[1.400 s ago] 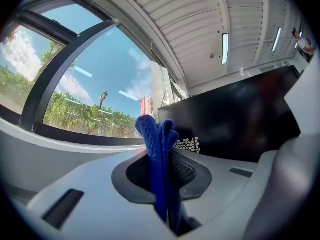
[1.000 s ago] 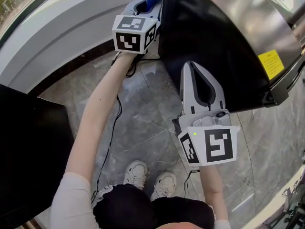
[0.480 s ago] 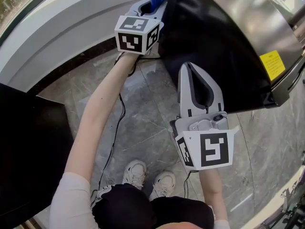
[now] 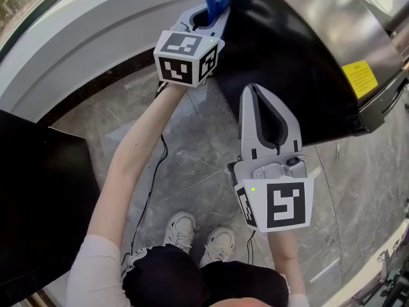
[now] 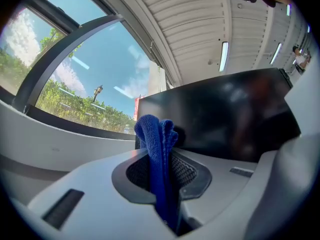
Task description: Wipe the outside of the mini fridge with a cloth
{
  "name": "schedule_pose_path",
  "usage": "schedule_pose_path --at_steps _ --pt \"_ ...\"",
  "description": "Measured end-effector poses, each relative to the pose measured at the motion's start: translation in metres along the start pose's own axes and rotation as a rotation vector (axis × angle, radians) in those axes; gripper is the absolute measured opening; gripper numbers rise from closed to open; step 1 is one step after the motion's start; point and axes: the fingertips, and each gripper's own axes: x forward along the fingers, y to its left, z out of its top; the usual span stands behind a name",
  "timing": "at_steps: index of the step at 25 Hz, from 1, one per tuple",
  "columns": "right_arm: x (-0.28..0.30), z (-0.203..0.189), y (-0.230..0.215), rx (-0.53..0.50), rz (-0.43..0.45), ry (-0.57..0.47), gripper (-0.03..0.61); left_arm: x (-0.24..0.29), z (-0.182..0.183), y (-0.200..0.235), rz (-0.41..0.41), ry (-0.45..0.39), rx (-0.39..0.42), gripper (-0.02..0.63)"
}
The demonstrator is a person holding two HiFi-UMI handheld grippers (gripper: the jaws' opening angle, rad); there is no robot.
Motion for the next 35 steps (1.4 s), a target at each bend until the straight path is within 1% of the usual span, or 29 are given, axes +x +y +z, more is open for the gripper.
schedule_pose_path --at_steps 3,5,7,11,19,23,26,28,31,32,34,35 --pt "-0.007 0.001 0.001 -0.006 -0.004 0.01 0.011 -0.009 0.001 -0.016 -0.013 0.006 -0.027 0.058" --pt "-0.015 0.003 -0.002 -0.008 -0.018 0.01 0.011 -0.015 0.003 -0.03 -0.025 0.01 -0.015 0.057" --pt "-0.024 0.006 -0.006 0.0 -0.039 0.008 0.011 -0.023 0.005 -0.043 -0.035 0.015 -0.004 0.057" --pt "-0.044 0.011 -0.022 0.01 -0.102 0.006 0.011 -0.038 0.008 -0.067 -0.041 0.014 -0.031 0.058" --pt "-0.088 0.018 -0.055 0.005 -0.226 -0.005 0.011 -0.076 0.018 -0.136 -0.108 -0.006 0.029 0.057" --pt "-0.11 0.021 -0.069 -0.01 -0.285 -0.01 0.011 -0.091 0.021 -0.168 -0.142 -0.001 0.007 0.058" --pt "-0.12 0.021 -0.073 -0.027 -0.307 -0.003 0.011 -0.102 0.022 -0.189 -0.177 0.008 -0.027 0.057" --pt "-0.125 0.023 -0.077 -0.027 -0.324 -0.003 0.011 -0.108 0.025 -0.201 -0.197 0.005 -0.023 0.058" --pt "-0.136 0.018 -0.091 0.002 -0.37 0.01 0.011 -0.115 0.023 -0.22 -0.24 0.022 0.004 0.057" --pt "-0.139 0.015 -0.095 0.019 -0.387 0.018 0.011 -0.118 0.023 -0.227 -0.259 0.03 0.001 0.058" --pt "-0.145 0.009 -0.103 0.058 -0.412 0.025 0.011 -0.123 0.024 -0.239 -0.293 0.029 -0.028 0.058" --pt "-0.147 0.006 -0.105 0.076 -0.417 0.025 0.011 -0.125 0.026 -0.244 -0.306 0.014 -0.048 0.057"
